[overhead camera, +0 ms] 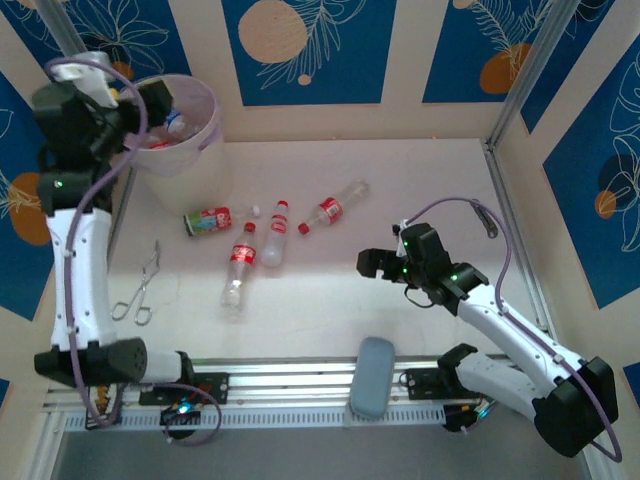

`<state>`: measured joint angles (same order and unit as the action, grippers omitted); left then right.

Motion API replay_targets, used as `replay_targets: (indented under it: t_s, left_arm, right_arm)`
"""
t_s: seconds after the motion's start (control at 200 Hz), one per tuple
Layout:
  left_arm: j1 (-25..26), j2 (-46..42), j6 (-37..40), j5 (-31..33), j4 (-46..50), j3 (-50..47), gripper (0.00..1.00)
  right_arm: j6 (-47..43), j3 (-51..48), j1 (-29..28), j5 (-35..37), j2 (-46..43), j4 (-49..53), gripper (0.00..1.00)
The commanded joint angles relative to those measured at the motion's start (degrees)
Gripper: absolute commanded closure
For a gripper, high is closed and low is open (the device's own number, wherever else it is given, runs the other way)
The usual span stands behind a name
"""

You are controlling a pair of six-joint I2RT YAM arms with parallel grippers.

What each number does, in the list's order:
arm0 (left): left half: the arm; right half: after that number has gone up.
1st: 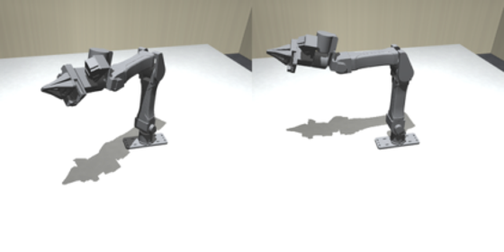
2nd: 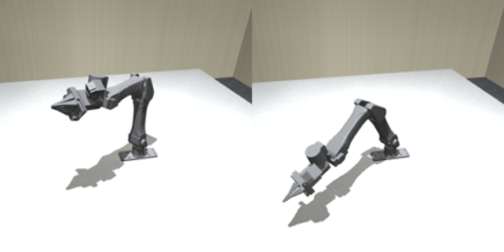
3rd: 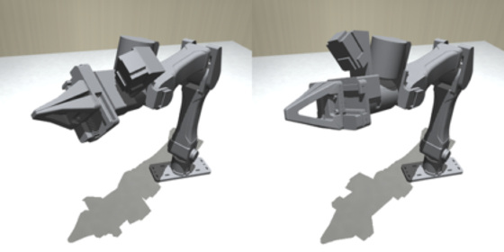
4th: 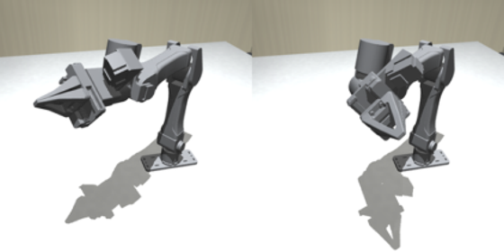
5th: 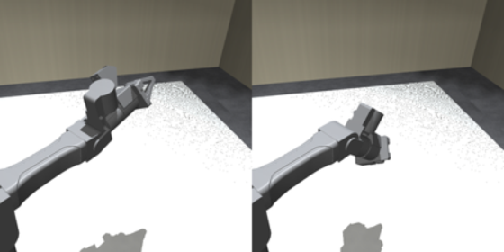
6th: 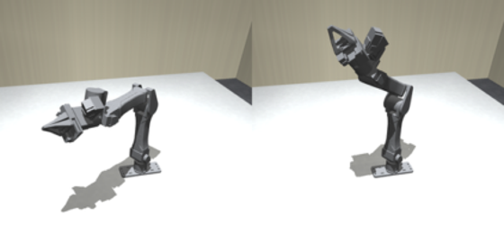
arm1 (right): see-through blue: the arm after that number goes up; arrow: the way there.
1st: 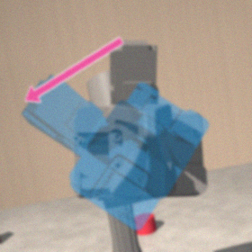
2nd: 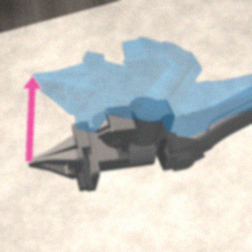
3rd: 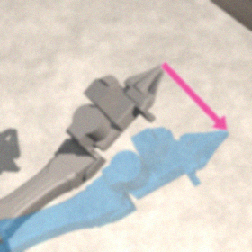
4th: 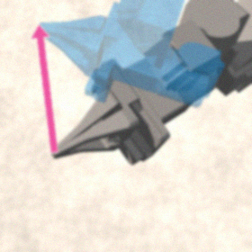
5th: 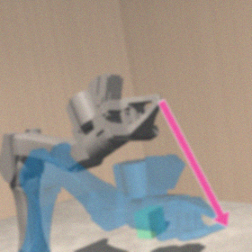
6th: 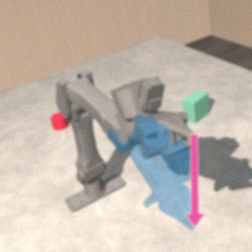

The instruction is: Put the plastic bottles in the bin

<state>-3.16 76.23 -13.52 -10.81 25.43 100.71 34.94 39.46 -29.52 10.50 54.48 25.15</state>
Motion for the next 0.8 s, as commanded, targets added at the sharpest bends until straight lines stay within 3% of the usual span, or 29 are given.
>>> replay_targets:
  t_s: [0.0,0.18,0.335,0.47,0.795]
  left_arm:
    - [8.31,-3.40,4.07,6.07,-0.98,-7.21,0.00]
    - [22.57,-6.32,6.64,10.46,0.15,-14.03,0.01]
    - [31.58,0.65,10.34,11.49,3.62,-12.80,0.01]
    - [34.81,11.55,13.47,8.80,7.24,-7.39,0.01]
    - [36.80,36.05,15.20,1.36,9.96,4.93,0.00]
  right_arm:
    - [2.01,2.40,1.69,-1.11,-1.09,0.42,0.02]
    - [1.91,0.50,7.88,-6.66,-4.96,2.69,0.02]
    - [2.49,-1.03,11.74,-9.79,-6.72,3.79,0.02]
    - [3.03,-1.50,12.51,-10.47,-7.09,3.79,0.02]
    - [2.78,-2.88,12.86,-10.00,-8.28,5.17,0.02]
